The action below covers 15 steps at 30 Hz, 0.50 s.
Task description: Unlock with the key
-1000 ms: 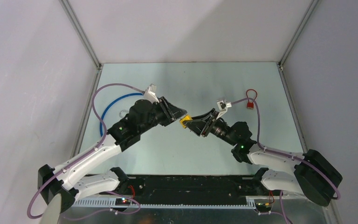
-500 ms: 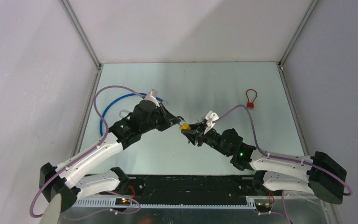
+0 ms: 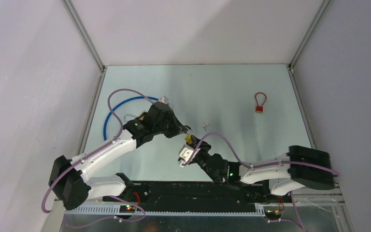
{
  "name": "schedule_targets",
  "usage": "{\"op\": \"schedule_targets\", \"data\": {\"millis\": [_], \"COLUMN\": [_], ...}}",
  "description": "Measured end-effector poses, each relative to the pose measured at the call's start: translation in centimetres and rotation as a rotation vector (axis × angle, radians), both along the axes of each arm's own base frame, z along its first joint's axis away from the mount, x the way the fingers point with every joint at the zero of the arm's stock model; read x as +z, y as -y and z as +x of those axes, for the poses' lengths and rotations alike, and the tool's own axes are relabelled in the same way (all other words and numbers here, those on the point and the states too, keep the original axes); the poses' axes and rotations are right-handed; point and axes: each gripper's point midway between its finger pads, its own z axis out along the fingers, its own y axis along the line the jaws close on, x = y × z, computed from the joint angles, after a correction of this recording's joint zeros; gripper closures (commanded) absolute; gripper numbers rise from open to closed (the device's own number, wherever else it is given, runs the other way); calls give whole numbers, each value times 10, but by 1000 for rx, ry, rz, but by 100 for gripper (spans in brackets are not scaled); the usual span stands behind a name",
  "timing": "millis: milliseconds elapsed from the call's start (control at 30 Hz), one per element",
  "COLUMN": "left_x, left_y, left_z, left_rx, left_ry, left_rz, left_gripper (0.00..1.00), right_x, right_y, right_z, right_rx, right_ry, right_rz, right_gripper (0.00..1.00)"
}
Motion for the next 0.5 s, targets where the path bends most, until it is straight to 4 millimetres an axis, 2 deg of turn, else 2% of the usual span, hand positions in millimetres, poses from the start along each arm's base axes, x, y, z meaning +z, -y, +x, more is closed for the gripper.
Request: {"op": "schedule_targets", "data": {"millis": [233,300,333,367,400,467,500], "left_x": [-16,-18,-18,-17,-15,-14,-14], "left_y": [-1,-2,-2,-1,0,2,2], "left_z": [5,6,6,6,6,5,3], "left_rx": [19,23,23,19,16,7,4], "left_ry": [-60,-68,-69,-69,-64,-68,-75], "left_rz": [30,30,27,20,14,7,5], "left_gripper": [99,90,77,69,55,41,37], "right_x": [-15,-17,-15,-13,-10,1,6], "right_y": [-10,-12,-13,-13,-14,-17,-17], "right_z": [2,2,2,1,1,-1,-2], "right_rx": [-97,-113,-117,-117,-117,-118,-119], "right_ry": [288,340,357,368,375,387,388], "right_rz": [-260,-304,-313,-315,-305,-267,-245], "right_gripper": [100,100,100,100,100,100,100]}}
